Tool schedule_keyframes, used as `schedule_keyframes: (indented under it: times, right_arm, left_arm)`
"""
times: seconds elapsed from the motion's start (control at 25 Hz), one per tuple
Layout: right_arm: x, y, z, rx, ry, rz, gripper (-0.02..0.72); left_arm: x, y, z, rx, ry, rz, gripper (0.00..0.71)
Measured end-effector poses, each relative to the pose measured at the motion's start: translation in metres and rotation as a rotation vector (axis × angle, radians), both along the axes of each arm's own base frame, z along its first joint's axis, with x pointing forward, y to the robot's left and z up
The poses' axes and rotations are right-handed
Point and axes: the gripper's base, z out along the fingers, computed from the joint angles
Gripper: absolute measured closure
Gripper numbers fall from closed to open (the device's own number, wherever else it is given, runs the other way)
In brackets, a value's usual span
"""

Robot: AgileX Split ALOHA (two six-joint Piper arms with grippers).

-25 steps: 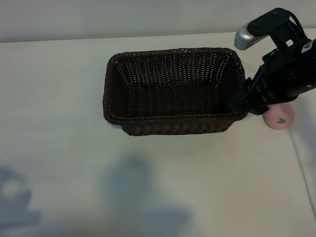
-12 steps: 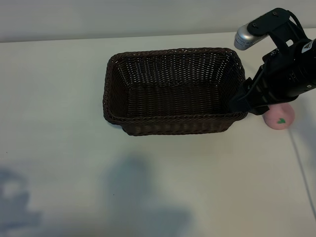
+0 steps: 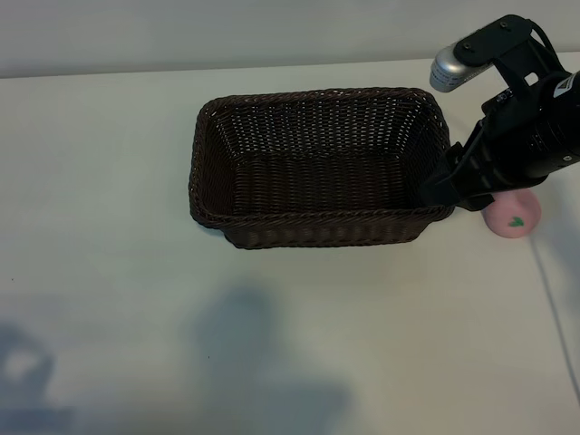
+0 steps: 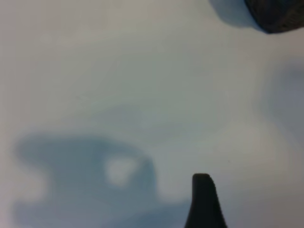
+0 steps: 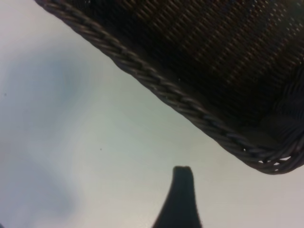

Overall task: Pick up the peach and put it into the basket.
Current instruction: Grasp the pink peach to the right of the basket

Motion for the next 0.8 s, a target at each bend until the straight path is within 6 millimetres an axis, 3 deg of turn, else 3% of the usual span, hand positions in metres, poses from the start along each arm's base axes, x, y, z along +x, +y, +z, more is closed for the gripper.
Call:
schedule_keyframes:
  times: [0.8]
  right_arm:
    - [0.0, 0.0, 0.0, 0.012, 0.013, -0.026, 0.109]
  left_arm:
    - [-0.026, 0.0, 0.001, 0.004, -0.163, 0.0, 0.21]
